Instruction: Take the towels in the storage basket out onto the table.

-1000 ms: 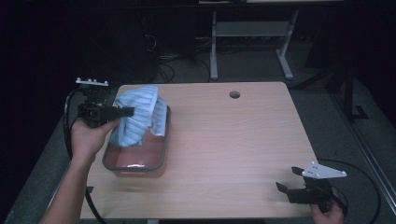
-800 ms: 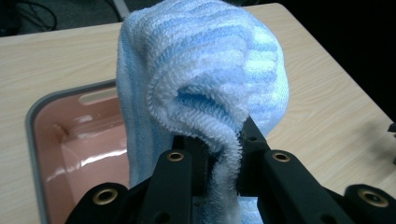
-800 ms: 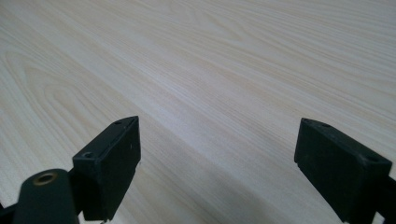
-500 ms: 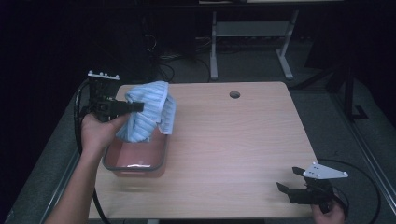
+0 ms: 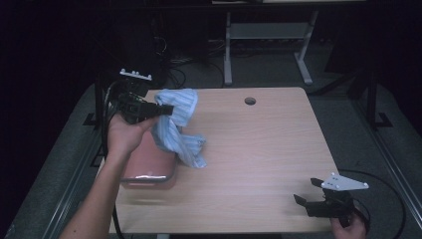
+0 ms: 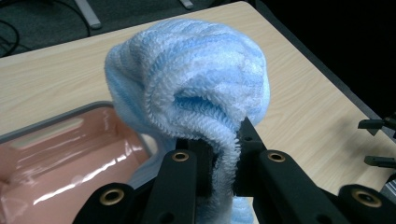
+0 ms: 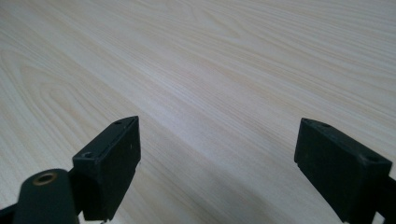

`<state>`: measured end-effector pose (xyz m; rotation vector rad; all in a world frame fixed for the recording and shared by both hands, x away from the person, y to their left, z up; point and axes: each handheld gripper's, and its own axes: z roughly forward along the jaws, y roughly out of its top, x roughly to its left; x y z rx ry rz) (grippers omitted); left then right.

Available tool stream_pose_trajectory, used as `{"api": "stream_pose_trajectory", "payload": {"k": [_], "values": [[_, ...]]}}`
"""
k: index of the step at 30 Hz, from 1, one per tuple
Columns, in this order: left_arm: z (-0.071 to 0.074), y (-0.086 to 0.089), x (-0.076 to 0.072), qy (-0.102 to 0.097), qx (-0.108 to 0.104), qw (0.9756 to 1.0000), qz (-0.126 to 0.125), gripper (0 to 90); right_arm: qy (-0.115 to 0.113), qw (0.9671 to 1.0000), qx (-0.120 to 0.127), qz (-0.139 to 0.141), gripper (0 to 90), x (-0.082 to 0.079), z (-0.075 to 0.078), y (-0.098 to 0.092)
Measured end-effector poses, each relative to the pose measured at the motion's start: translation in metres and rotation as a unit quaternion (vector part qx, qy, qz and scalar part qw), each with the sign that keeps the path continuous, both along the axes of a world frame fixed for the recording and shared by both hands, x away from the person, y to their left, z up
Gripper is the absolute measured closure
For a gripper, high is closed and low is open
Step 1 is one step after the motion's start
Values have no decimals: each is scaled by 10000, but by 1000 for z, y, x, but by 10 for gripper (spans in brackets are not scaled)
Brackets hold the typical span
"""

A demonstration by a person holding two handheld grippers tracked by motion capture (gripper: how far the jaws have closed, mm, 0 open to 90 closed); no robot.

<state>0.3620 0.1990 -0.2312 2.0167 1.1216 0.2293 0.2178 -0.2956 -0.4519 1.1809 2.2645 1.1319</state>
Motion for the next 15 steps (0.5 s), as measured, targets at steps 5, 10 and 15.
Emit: {"api": "stream_pose_trajectory", "payload": {"k": [5, 10, 15], "values": [[3, -19, 3, -9, 40, 9998, -171, 816, -40, 10000, 12, -30, 141, 0, 1, -4], [4, -43, 8, -19, 91, 9992, -400, 816, -51, 10000, 26, -59, 141, -1, 2, -4], [5, -68, 11, -43, 82, 9981, -606, 816, -64, 9999, 33, -69, 140, -1, 2, -5]]}}
